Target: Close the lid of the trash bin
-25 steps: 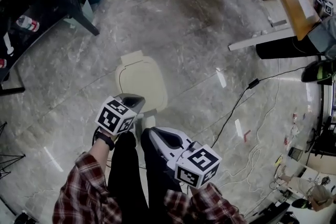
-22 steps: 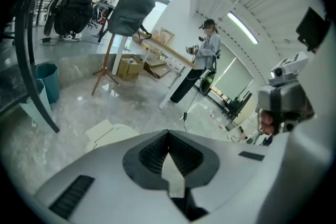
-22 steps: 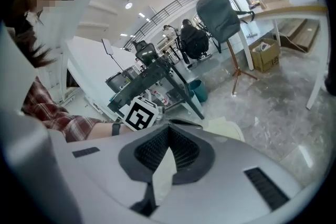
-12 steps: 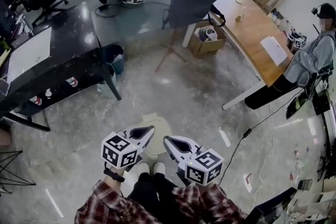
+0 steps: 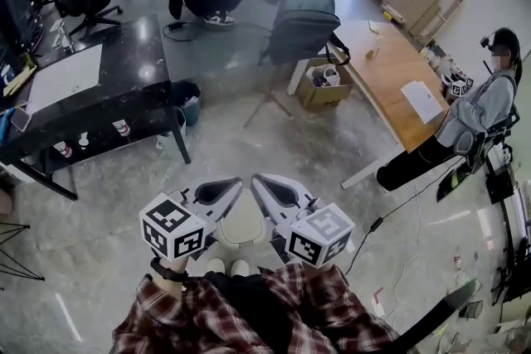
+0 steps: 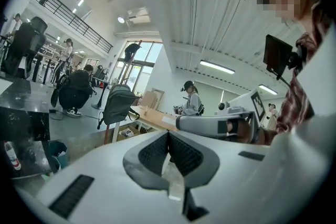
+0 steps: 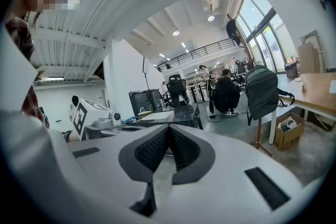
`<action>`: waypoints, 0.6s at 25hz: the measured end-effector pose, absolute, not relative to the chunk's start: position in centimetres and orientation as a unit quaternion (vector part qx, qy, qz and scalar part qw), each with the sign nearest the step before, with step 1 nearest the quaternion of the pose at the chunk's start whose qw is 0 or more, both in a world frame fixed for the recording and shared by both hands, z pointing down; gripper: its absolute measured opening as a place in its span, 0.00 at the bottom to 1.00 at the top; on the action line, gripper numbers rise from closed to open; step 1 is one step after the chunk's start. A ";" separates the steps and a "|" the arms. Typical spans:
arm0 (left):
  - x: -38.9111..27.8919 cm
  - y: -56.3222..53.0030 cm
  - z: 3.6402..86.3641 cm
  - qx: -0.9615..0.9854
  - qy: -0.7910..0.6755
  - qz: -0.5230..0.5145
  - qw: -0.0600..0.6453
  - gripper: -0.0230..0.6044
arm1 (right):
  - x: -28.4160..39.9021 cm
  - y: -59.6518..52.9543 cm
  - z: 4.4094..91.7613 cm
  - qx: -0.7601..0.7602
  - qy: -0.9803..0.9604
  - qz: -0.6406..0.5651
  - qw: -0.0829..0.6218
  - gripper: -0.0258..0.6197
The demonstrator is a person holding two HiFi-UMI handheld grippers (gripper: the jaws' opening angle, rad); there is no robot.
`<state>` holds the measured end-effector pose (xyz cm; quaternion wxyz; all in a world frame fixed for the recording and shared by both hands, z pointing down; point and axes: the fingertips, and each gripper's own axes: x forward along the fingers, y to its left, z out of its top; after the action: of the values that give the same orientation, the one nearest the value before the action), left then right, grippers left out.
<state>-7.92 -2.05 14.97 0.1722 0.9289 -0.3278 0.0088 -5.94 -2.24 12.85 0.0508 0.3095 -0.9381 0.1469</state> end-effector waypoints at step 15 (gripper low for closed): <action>-7.4 0.7 11.8 0.925 -0.338 -0.048 0.168 0.05 | -6.1 -0.6 10.5 0.277 -0.953 0.117 0.032 0.06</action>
<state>-7.38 0.70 11.76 0.1684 0.9249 -0.3376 -0.0481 -6.12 -0.64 10.47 0.0320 0.2770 -0.9532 0.1166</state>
